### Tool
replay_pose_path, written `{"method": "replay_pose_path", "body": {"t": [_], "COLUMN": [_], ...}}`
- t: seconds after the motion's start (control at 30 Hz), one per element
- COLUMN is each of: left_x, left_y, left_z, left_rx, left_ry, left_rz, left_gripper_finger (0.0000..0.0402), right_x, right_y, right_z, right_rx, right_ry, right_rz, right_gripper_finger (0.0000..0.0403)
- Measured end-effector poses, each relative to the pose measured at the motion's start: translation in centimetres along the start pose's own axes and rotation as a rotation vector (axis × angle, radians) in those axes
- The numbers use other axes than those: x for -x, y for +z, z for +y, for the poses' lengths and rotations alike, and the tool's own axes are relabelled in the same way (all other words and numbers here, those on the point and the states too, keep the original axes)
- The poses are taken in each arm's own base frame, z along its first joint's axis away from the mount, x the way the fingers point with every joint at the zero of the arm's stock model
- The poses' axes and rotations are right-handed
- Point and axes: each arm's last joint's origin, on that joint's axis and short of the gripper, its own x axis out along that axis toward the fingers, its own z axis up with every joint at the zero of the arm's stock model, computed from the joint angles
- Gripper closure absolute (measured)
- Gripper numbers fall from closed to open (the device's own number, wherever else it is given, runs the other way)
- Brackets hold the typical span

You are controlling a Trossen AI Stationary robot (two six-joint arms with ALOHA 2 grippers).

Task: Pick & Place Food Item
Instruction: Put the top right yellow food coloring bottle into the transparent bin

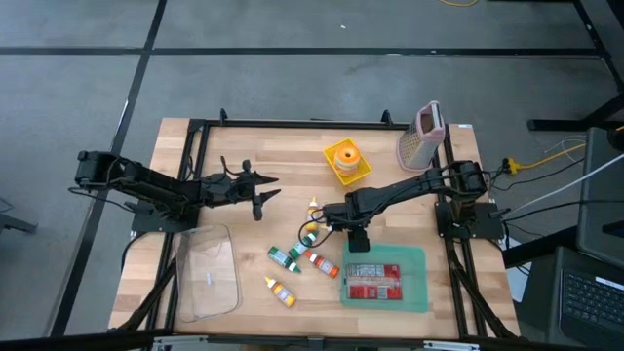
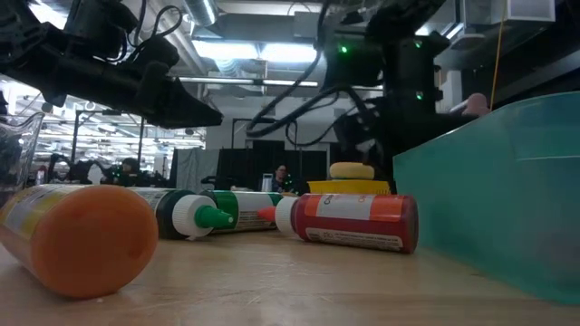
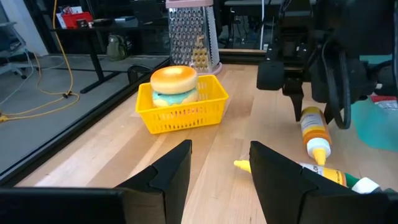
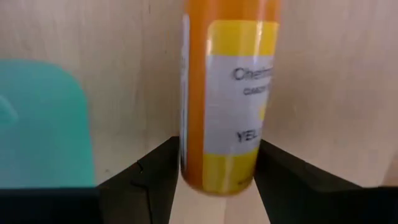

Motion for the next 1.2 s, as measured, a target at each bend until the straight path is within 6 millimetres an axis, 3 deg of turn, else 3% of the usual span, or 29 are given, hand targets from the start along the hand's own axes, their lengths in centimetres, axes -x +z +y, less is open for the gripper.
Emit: {"method": "replay_pose_path", "body": {"t": [0.47,0.73,0.93,1.2], "left_x": [0.0,0.0,0.0,0.0], "left_y": [0.0,0.0,0.0,0.0], "left_z": [0.0,0.0,0.0,0.0], "left_rx": [-0.003,-0.003,-0.003,-0.009], "left_ry": [0.002,0.002,0.001,0.001], "left_rz": [-0.001,-0.001,-0.001,-0.001], "left_gripper_finger": [0.0243,0.0243,0.0243,0.0243], "right_x": [-0.3,-0.1,0.0,0.0], "right_y": [0.2,1.1,1.1,1.1], "right_z": [-0.6,-0.8,-1.5,-2.0], "right_rx": [-0.017,-0.025,-0.045,-0.065], "right_ry": [0.008,-0.010,0.002,0.025], "right_rz": [-0.039,-0.113,-0.110,-0.110], "right_gripper_finger": [0.0231,0.0215,0.0256,0.0257]}}
